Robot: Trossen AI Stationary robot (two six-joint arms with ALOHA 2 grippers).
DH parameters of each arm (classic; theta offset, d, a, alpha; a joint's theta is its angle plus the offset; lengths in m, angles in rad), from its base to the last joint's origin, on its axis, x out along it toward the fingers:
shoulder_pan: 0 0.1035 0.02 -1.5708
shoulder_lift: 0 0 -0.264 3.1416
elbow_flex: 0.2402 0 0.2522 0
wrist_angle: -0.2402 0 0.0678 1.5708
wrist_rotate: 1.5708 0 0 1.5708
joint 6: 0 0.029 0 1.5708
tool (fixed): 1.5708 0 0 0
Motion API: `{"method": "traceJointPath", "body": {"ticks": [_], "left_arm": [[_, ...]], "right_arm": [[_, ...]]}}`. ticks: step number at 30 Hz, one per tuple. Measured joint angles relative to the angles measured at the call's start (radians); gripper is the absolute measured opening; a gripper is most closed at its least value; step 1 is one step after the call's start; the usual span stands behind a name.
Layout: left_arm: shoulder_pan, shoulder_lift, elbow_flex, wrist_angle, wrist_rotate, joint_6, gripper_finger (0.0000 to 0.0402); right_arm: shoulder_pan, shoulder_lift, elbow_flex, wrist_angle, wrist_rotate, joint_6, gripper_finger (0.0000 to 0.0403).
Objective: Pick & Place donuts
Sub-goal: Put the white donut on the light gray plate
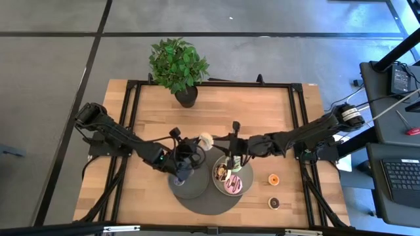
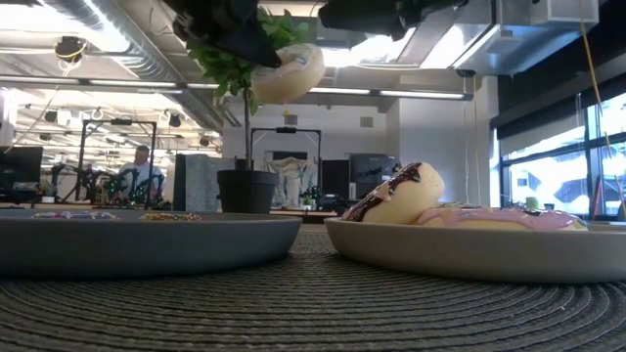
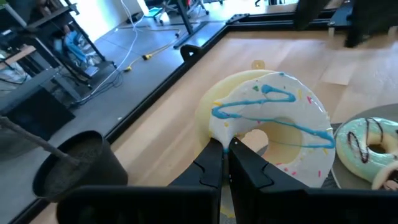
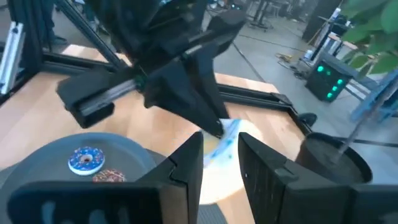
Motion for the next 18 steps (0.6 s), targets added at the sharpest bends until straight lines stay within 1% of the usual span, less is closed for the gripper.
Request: {"method": "traceJointPath", "body": {"ticks": [2, 5, 9, 12, 14, 18], "left_arm": [[0.006, 0.0, 0.0, 0.0, 0.004, 0.0, 0.0008], [0.018, 0.0, 0.0, 0.0, 0.016, 0.0, 0.0008], [0.037, 0.0, 0.0, -0.002, 0.025, 0.0, 0.0008], [0.047, 0.0, 0.0, -0.005, 0.025, 0.0, 0.0008], [0.05, 0.0, 0.0, -0.008, 0.026, 0.0, 0.0008], [0.051, 0.0, 0.0, -0.008, 0.027, 0.0, 0.0008]], "right_arm": [[0.0, 0.007, 0.0, 0.028, 0.012, -0.001, 0.0103], [0.0, 0.023, 0.0, 0.041, 0.068, -0.031, 0.0103], [0.0, 0.055, 0.006, 0.06, 0.076, -0.115, 0.0103], [0.001, 0.087, 0.039, 0.049, 0.1, -0.129, 0.0103], [0.0, 0.106, 0.065, 0.047, 0.14, -0.108, 0.0103], [0.0, 0.121, 0.113, -0.016, 0.202, -0.123, 0.0104]]}}
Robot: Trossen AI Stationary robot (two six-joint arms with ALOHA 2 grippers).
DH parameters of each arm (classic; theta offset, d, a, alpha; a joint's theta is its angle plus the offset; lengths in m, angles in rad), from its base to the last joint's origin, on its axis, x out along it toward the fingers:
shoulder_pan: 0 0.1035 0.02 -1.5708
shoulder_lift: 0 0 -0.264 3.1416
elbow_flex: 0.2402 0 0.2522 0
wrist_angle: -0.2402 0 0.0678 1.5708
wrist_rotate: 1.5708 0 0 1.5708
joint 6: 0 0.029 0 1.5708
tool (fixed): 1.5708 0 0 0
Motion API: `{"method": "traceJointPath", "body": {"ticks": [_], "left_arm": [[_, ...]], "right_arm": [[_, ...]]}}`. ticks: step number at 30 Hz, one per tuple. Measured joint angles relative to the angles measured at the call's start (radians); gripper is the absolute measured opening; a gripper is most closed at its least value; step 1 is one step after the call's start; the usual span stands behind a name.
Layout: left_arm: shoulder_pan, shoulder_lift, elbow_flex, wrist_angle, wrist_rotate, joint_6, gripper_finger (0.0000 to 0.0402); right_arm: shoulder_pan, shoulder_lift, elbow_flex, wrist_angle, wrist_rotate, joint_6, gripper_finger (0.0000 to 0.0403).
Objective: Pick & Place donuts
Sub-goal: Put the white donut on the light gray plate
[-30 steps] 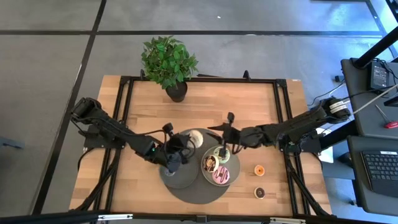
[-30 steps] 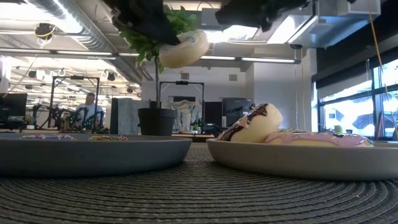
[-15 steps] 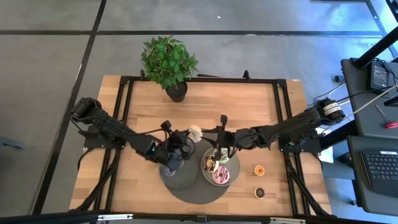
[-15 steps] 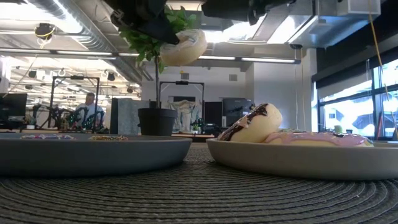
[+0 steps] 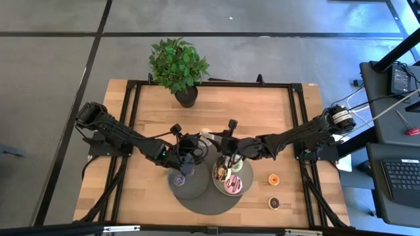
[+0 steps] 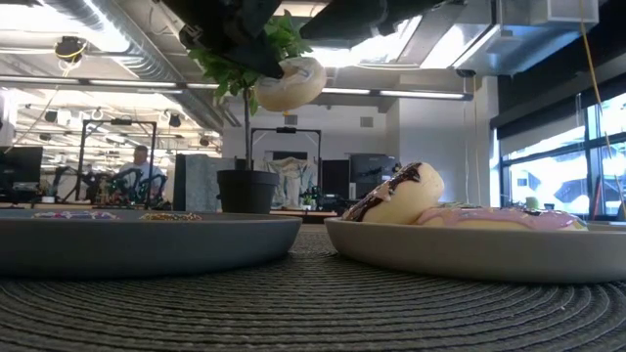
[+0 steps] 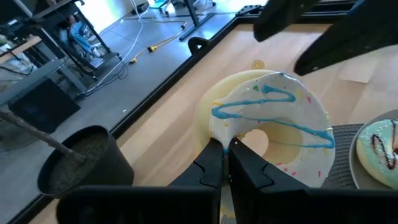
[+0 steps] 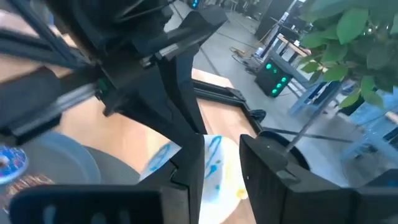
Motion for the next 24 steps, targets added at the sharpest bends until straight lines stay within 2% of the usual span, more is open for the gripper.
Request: {"method": "traceJointPath", "body": {"ticks": [4, 14, 24], "left_arm": [[0.0, 0.0, 0.0, -0.001, 0.012, 0.0, 0.0008], [0.014, 0.001, -0.005, -0.001, 0.01, 0.0, 0.0008], [0.02, 0.001, -0.005, 0.003, 0.006, 0.0, 0.0008]], "right_arm": [[-0.008, 0.0, 0.006, -0.019, -0.004, -0.006, 0.0116], [-0.036, 0.0, 0.006, -0.029, -0.054, 0.015, 0.0197], [-0.051, 0.035, 0.006, -0.038, -0.051, 0.034, 0.0206]]}}
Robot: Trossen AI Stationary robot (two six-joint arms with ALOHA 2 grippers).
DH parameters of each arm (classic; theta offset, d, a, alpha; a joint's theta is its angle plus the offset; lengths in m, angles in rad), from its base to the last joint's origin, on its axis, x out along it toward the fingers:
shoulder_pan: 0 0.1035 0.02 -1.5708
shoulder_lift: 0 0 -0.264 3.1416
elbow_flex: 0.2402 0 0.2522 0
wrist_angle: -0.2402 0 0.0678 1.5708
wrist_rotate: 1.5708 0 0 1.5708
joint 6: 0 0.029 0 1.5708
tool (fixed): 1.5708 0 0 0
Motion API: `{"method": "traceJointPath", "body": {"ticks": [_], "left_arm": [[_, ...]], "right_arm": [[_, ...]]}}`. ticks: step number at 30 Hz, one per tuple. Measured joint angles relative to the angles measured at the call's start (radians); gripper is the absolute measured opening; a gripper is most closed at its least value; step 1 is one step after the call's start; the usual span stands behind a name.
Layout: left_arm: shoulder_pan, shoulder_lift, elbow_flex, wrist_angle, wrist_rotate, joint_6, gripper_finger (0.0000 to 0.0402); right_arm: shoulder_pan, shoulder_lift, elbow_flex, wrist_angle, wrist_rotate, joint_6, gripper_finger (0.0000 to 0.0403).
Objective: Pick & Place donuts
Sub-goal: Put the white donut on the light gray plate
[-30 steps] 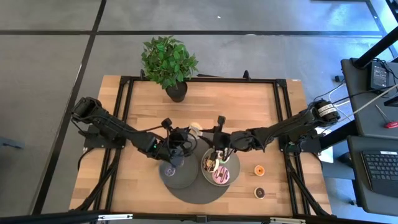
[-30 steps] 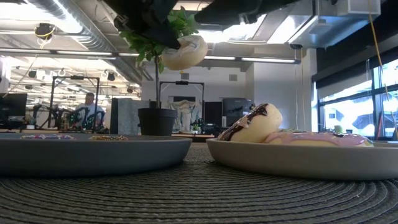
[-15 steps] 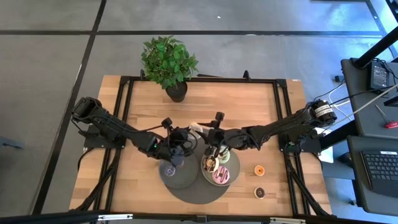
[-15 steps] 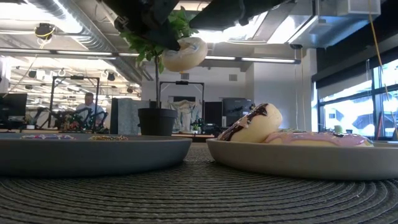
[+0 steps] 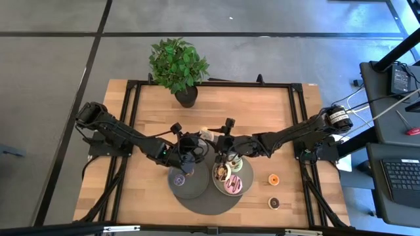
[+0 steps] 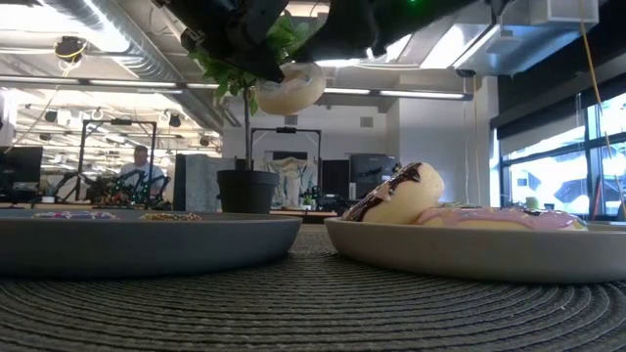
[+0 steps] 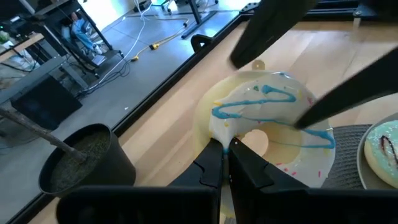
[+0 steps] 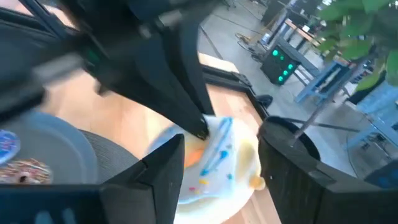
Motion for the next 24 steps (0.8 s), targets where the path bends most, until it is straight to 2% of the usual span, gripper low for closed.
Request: {"method": "traceJointPath", "body": {"ticks": [7, 13, 18, 24], "left_arm": [[0.0, 0.0, 0.0, 0.001, -0.002, 0.0, 0.0008], [0.0, 0.0, 0.0, 0.001, -0.005, 0.0, 0.0008], [0.0, 0.0, 0.0, -0.001, -0.007, 0.0, 0.0008], [0.0, 0.0, 0.0, -0.002, -0.008, 0.0, 0.0008]], "right_arm": [[-0.014, 0.014, 0.0, -0.004, 0.058, 0.03, 0.0191], [-0.014, 0.014, 0.0, -0.004, 0.059, 0.031, 0.0128], [-0.014, 0.014, 0.0, -0.014, 0.016, 0.031, 0.0072], [-0.014, 0.014, 0.0, -0.015, -0.002, 0.037, 0.0036]]}}
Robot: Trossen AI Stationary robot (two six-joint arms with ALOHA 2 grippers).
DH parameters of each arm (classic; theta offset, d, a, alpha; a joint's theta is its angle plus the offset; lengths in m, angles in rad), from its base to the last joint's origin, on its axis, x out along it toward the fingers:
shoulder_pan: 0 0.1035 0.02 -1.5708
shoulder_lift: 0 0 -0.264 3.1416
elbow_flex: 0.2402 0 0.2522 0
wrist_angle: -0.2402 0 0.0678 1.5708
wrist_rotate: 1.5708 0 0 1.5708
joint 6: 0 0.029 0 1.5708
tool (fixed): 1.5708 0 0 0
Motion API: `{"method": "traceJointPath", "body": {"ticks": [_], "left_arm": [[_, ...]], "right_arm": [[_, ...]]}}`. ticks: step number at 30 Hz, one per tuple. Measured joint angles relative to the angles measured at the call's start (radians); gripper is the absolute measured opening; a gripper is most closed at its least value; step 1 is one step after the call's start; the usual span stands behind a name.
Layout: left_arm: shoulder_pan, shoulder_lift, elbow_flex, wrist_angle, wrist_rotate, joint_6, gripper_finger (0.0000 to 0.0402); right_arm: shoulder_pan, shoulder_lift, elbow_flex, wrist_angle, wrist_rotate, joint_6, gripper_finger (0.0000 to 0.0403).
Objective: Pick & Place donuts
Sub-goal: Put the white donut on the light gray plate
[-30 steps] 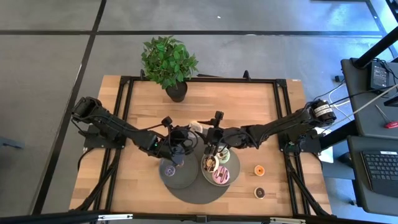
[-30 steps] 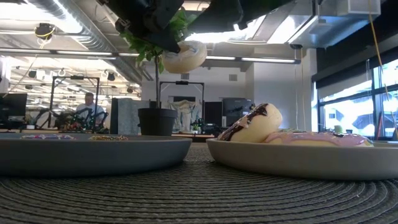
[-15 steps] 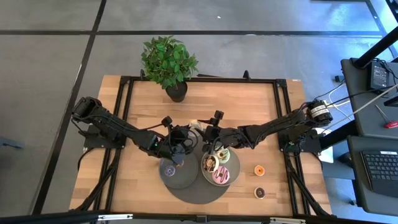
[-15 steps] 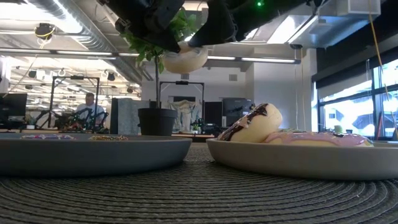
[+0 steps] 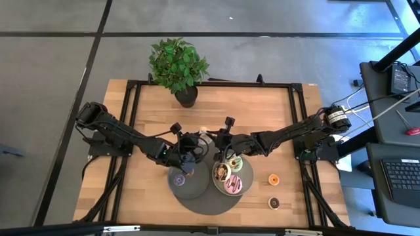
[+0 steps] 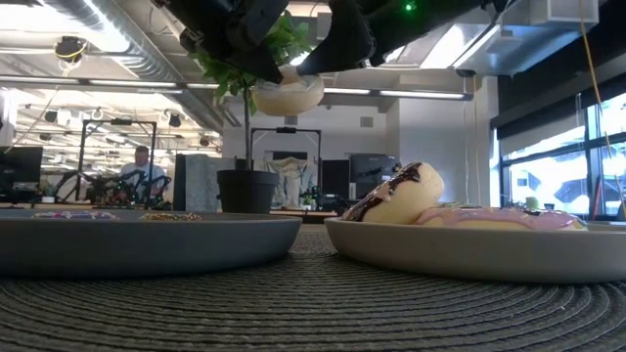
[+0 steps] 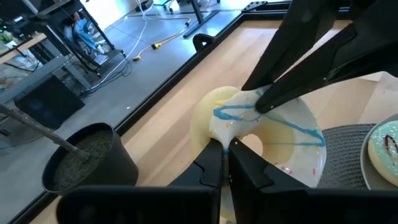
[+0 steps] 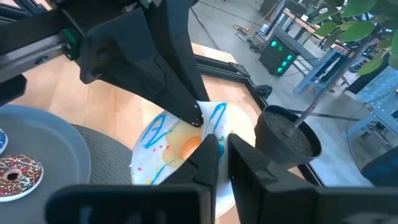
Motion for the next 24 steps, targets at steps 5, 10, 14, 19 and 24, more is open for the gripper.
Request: {"method": "traceJointPath", "body": {"ticks": [5, 10, 14, 19, 24], "left_arm": [[0.0, 0.0, 0.0, 0.001, 0.0, 0.0, 0.0014], [-0.002, 0.0, 0.0, 0.002, 0.008, 0.046, 0.0036], [-0.007, 0.0, 0.0, 0.008, 0.0, 0.025, 0.0057], [-0.027, 0.0, 0.0, 0.007, -0.02, 0.018, 0.0107], [-0.084, 0.0, 0.0, 0.0, -0.097, 0.034, 0.0143]], "right_arm": [[0.0, 0.0, 0.0, 0.0, 0.003, 0.0, 0.0016], [0.0, 0.0, 0.0, -0.001, 0.017, 0.002, 0.0008], [0.001, 0.0, 0.0, -0.002, 0.051, 0.003, 0.0006], [0.001, 0.0, 0.0, -0.011, 0.055, 0.031, 0.0006], [0.004, -0.003, 0.0, -0.07, 0.106, 0.056, 0.0004]]}}
